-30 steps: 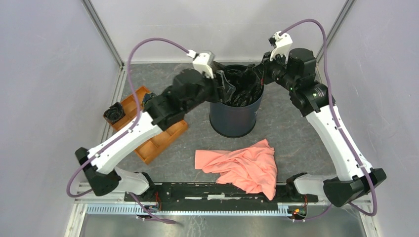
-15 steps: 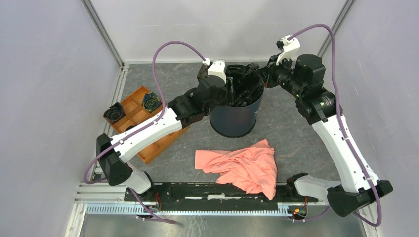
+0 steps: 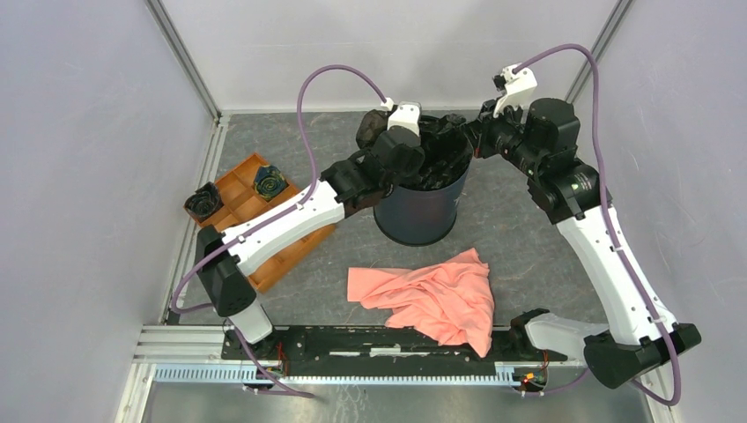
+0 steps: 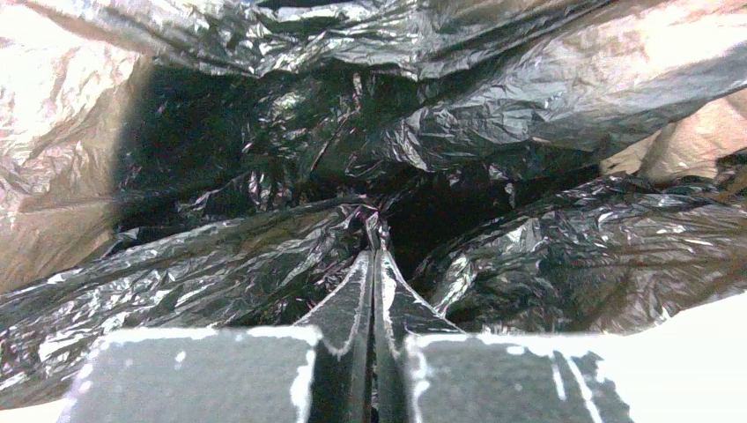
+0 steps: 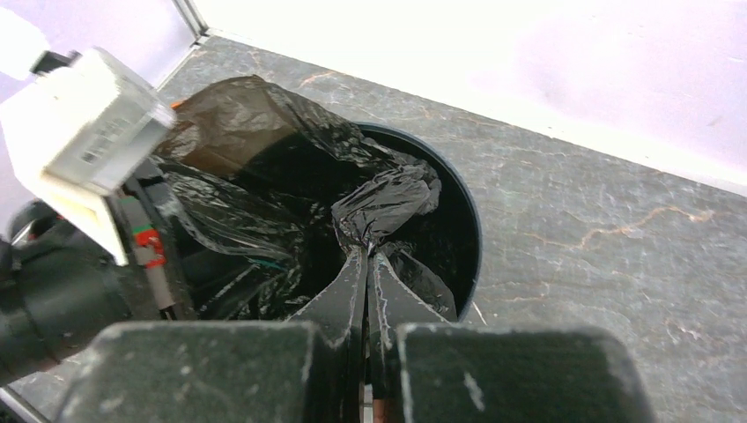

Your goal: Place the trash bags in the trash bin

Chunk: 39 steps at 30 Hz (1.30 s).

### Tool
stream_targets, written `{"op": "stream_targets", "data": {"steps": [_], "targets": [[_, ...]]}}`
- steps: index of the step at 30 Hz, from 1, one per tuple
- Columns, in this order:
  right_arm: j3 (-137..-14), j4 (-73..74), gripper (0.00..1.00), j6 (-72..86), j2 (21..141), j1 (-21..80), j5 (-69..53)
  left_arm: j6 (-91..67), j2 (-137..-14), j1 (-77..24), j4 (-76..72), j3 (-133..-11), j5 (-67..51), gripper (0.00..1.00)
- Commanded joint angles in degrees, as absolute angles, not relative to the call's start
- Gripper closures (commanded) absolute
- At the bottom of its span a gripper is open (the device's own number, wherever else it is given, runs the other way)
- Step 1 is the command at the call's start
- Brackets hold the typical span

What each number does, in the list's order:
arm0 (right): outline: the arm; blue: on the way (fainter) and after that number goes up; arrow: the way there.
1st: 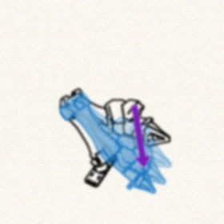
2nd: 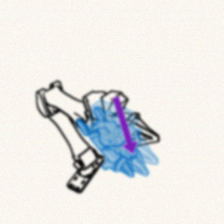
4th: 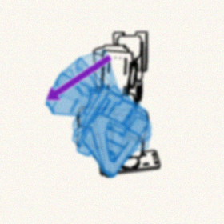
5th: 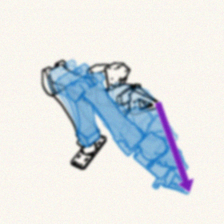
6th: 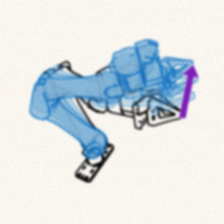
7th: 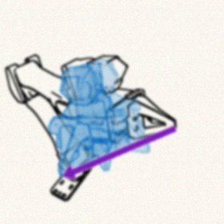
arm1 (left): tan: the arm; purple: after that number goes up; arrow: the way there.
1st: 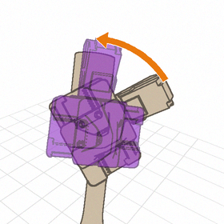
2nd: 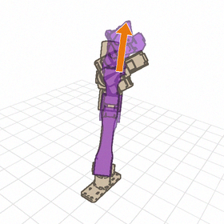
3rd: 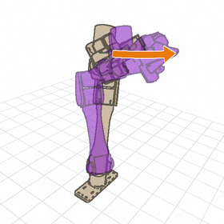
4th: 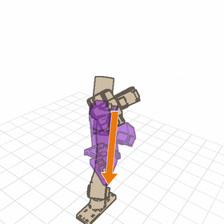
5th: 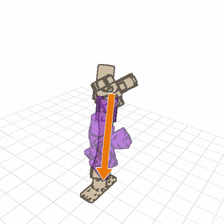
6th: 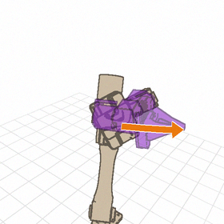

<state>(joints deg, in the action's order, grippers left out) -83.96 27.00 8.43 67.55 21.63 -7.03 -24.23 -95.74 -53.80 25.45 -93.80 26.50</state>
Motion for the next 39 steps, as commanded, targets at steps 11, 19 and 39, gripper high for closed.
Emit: {"op": "stream_targets", "data": {"steps": [11, 19, 39], "targets": [[-71.9, 31.9, 0.99, 7.6, 52.0, 21.4, -3.6, -36.9, -63.7, -53.8, 6.1, -64.6, 15.0, 0.98], [-58.7, 29.2, 0.98, 9.3, 45.7, 21.5, 2.5, -42.9, -57.3, -53.4, 2.5, -51.3, 13.2, 0.98], [-73.3, 37.5, 0.14, -7.3, 50.7, 21.5, -10.3, -41.5, -58.3, -47.0, 0.5, -45.3, 2.4, 0.9]]}}
